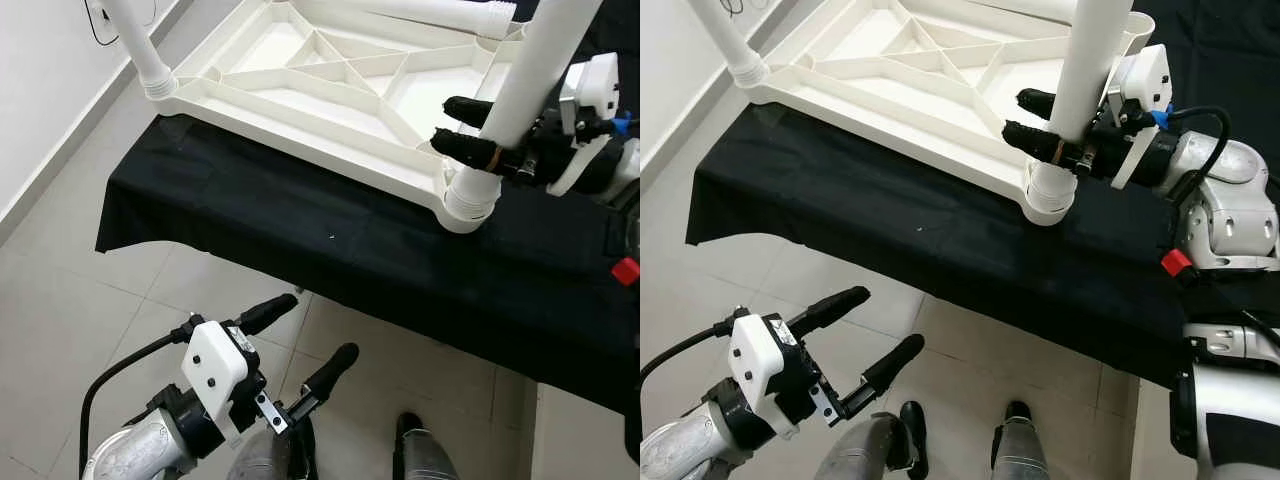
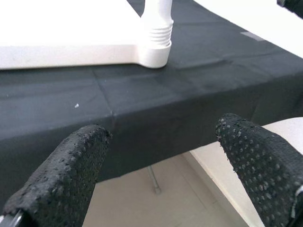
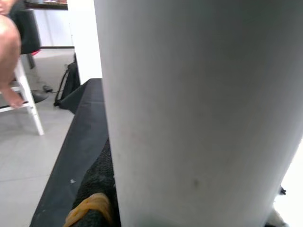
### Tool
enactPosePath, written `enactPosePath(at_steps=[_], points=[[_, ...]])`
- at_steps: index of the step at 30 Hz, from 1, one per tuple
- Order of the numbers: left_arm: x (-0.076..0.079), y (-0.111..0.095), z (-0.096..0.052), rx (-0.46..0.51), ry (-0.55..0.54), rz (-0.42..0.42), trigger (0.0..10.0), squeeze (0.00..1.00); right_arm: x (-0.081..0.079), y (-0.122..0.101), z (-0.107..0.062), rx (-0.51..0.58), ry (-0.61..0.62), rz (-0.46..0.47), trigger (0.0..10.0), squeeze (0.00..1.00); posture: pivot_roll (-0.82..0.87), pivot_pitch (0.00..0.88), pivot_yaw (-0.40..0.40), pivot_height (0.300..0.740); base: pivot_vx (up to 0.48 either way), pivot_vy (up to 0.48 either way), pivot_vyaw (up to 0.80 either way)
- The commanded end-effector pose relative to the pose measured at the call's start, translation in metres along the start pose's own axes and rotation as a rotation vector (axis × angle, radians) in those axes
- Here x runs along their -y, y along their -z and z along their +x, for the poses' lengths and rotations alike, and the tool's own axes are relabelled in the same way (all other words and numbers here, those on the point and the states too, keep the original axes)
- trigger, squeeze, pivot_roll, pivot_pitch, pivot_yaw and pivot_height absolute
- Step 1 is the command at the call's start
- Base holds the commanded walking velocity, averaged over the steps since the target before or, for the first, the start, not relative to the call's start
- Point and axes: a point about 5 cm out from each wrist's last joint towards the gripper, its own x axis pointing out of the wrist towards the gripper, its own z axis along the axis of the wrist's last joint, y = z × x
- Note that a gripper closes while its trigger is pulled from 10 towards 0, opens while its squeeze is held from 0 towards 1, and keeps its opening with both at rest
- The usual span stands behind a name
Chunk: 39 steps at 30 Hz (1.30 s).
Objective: Building children table
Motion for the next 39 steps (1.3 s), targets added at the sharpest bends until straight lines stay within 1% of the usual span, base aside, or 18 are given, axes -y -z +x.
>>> enactPosePath(at_steps=[1,7,10,13,15,22,23,25,28,30,32,34,36,38,39], points=[[0.002,0.004,-0.002,-0.023,0.012,-0.003,10.0,0.0,-0.003,0.027,-0.005,-0.1,0.054,0.069,10.0,0.0,0.07,0.393,0.121,0.74,0.0,0.0,0.0],[0.002,0.005,-0.002,-0.023,0.011,-0.002,10.0,0.0,-0.003,0.028,-0.005,-0.106,0.077,0.071,10.0,0.0,0.07,0.393,0.121,0.74,0.0,0.0,0.0],[0.002,0.005,-0.001,-0.023,0.011,-0.001,10.0,0.0,0.0,0.028,-0.006,-0.115,0.145,0.075,10.0,0.0,0.07,0.392,0.121,0.74,0.0,0.0,0.0],[0.002,0.005,-0.001,-0.023,0.011,-0.001,10.0,0.0,0.001,0.029,-0.006,-0.119,0.173,0.073,10.0,0.0,0.07,0.39,0.121,0.74,0.0,0.0,0.0],[0.002,0.005,-0.001,-0.023,0.011,-0.001,10.0,0.0,0.001,0.03,-0.007,-0.122,0.218,0.076,10.0,0.0,0.07,0.39,0.121,0.74,0.0,0.0,0.0],[0.001,0.006,-0.001,-0.023,0.011,-0.001,10.0,0.0,-0.001,0.031,-0.008,-0.13,0.246,0.081,10.0,0.0,0.06,0.389,0.123,0.74,0.0,0.0,0.0],[0.001,0.006,-0.001,-0.023,0.011,-0.001,10.0,0.0,-0.003,0.033,-0.009,-0.143,0.281,0.088,10.0,0.0,0.06,0.389,0.123,0.74,0.0,0.0,0.0],[0.001,0.006,-0.001,-0.023,0.011,-0.001,10.0,0.0,-0.003,0.033,-0.009,-0.143,0.281,0.088,10.0,0.0,0.06,0.389,0.123,0.74,0.0,0.0,0.0],[0.001,0.006,-0.001,-0.023,0.011,0.0,10.0,0.0,0.0,0.036,-0.012,-0.17,0.354,0.086,10.0,0.0,0.06,0.387,0.123,0.74,0.0,0.0,0.0],[0.001,0.006,-0.001,-0.023,0.011,0.0,10.0,0.0,0.0,0.036,-0.012,-0.17,0.354,0.086,10.0,0.0,0.06,0.387,0.123,0.74,0.0,0.0,0.0],[0.0,0.007,-0.001,-0.024,0.01,0.0,10.0,0.0,0.0,0.04,-0.013,-0.206,0.396,0.084,10.0,0.0,0.05,0.386,0.123,0.74,0.0,0.0,0.0],[0.0,0.007,-0.001,-0.024,0.01,0.0,10.0,0.0,0.0,0.04,-0.013,-0.206,0.396,0.084,10.0,0.0,0.05,0.386,0.123,0.74,0.0,0.0,0.0],[0.0,0.007,0.0,-0.024,0.011,0.0,10.0,0.0,0.0,0.045,-0.015,-0.257,0.477,0.1,10.0,0.0,0.05,0.385,0.122,0.74,0.0,0.0,0.0],[0.0,0.007,0.0,-0.024,0.011,0.0,10.0,0.0,0.0,0.045,-0.015,-0.257,0.477,0.1,10.0,0.0,0.05,0.385,0.122,0.74,0.0,0.0,0.0],[0.0,0.008,0.0,-0.024,0.011,0.0,10.0,0.0,0.0,0.047,-0.016,-0.273,0.504,0.105,10.0,0.0,0.05,0.385,0.122,0.74,0.0,0.0,0.0]])
